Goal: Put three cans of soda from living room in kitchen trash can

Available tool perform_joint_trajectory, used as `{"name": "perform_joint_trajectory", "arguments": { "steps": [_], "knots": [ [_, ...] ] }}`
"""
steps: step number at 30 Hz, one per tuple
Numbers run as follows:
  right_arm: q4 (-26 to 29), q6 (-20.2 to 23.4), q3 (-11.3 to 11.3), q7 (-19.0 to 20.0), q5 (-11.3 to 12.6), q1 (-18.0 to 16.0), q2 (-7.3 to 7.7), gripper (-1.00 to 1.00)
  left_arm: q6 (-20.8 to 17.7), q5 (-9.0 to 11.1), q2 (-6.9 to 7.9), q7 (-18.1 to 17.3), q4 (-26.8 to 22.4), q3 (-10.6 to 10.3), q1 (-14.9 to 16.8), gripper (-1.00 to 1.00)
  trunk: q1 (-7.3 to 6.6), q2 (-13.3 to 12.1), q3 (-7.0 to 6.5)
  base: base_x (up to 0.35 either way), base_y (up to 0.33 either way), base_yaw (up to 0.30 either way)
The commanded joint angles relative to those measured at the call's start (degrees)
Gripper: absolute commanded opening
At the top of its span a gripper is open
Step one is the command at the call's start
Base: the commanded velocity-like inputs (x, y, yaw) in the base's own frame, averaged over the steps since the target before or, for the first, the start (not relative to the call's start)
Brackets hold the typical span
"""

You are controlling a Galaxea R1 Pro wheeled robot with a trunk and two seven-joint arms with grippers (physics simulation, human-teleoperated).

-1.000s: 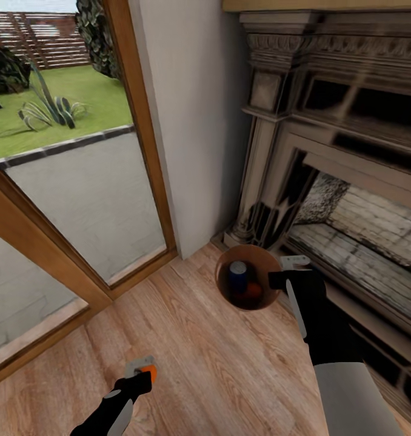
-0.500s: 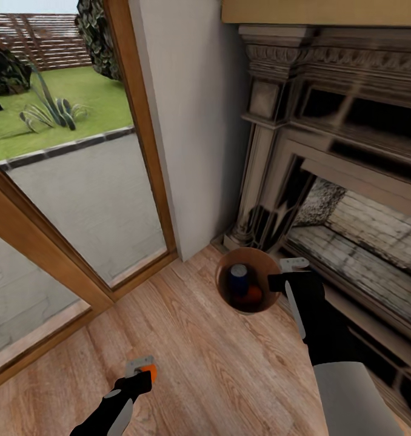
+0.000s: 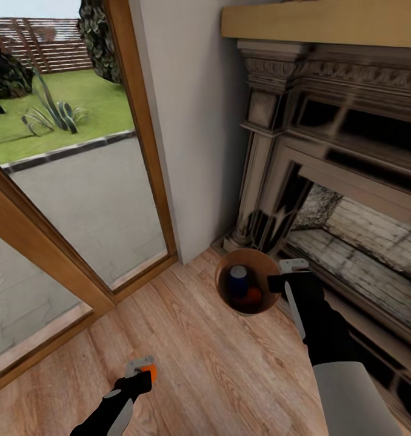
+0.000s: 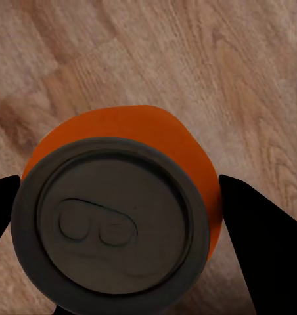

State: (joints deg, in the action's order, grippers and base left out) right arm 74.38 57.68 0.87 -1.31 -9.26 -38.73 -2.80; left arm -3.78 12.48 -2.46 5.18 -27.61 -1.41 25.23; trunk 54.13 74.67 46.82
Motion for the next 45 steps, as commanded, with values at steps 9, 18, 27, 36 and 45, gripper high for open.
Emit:
{"name": "perform_joint_trajectory", "arguments": {
  "steps": [9, 18, 27, 36, 45],
  "knots": [
    [-0.51, -0.03, 0.01, 0.25, 0.65, -0.02, -0.01, -1.00, 0.00, 0.00, 0.00, 0.00, 0.01, 0.00, 0.00, -1.00, -1.99, -3.62, -2.44, 0.000, 0.000, 0.000],
    [-0.66, -0.06, 0.01, 0.25, 0.65, 0.06, -0.01, -1.00, 0.02, 0.00, 0.00, 0.00, 0.01, 0.00, 0.00, -1.00, -3.96, -7.23, -4.18, 0.000, 0.000, 0.000],
    [-3.09, -0.19, 0.01, 0.19, 0.65, 0.06, -0.01, -1.00, 0.01, 0.00, 0.00, 0.00, 0.01, 0.00, 0.00, -1.00, -5.94, -10.84, -5.80, 0.000, 0.000, 0.000],
    [-7.47, -0.29, 0.01, 0.22, 0.65, 0.06, -0.01, -1.00, -0.31, 0.07, 0.24, -3.15, -6.84, 0.58, 0.00, -1.00, -6.16, -11.25, -5.98, 0.000, 0.000, 0.000],
    [-15.34, -5.06, -0.04, 0.21, 0.62, 0.06, -0.01, -1.00, -11.50, 0.41, 4.03, -25.15, -13.10, 1.02, 0.00, -1.00, -6.16, -11.25, -5.98, 0.000, 0.000, 0.000]
  ]
}}
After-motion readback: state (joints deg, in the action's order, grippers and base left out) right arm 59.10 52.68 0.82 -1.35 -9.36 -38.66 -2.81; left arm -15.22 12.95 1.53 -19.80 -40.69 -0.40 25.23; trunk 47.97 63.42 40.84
